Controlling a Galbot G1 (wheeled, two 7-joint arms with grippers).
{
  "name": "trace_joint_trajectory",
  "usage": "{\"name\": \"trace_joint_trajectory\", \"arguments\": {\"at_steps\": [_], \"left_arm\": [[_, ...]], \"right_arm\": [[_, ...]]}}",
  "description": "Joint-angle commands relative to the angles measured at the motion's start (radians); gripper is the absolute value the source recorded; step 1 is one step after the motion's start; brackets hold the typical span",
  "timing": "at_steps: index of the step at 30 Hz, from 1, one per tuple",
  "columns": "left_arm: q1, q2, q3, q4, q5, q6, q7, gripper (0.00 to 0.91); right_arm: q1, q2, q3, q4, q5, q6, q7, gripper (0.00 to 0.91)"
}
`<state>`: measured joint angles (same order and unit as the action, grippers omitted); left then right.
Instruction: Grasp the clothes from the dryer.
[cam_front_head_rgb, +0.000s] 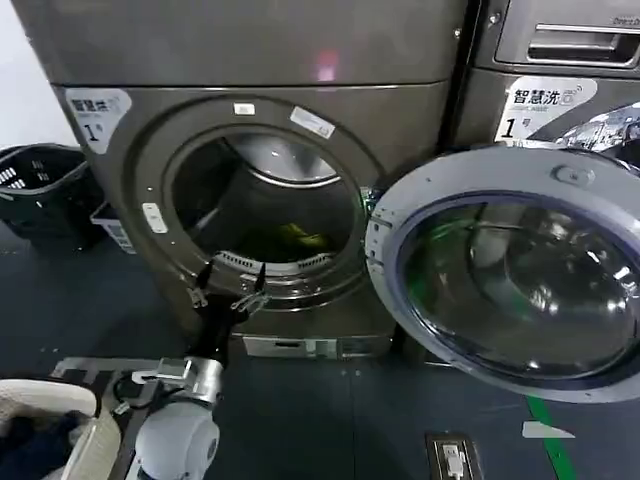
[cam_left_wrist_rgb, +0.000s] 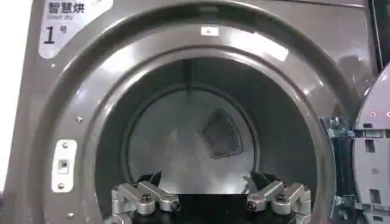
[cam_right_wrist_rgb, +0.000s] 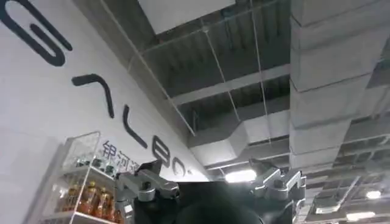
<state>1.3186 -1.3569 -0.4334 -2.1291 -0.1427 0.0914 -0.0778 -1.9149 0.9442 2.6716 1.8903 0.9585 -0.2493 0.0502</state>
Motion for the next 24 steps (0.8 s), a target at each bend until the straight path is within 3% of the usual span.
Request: {"name": "trace_joint_trajectory", "arguments": {"at_steps": [1, 8, 10, 17, 24], "left_arm": [[0.000, 0.001, 0.000, 0.000, 0.000, 0.000, 0.000, 0.907], [-0.011, 0.001, -0.004, 0.009, -0.006, -0.004, 0.001, 0.907], [-0.037, 0.003, -0.005, 0.037, -0.011, -0.008, 0.002, 0.907], [-0.300, -0.007, 0.027, 0.320, -0.038, -0.036, 0.002, 0.907], [-0.579, -0.055, 0.074, 0.627, -0.076, -0.066, -0.004, 0.907]], "right_arm": [[0.001, 0.001, 0.000, 0.002, 0.001, 0.003, -0.001, 0.907], [0.000, 0.004, 0.003, 0.008, 0.001, 0.004, -0.005, 0.907], [-0.006, 0.005, 0.014, 0.012, -0.007, -0.040, -0.001, 0.907], [-0.059, 0.001, 0.077, 0.026, -0.053, -0.120, -0.033, 0.907], [-0.071, 0.015, 0.096, 0.016, -0.056, -0.068, -0.043, 0.907]]}}
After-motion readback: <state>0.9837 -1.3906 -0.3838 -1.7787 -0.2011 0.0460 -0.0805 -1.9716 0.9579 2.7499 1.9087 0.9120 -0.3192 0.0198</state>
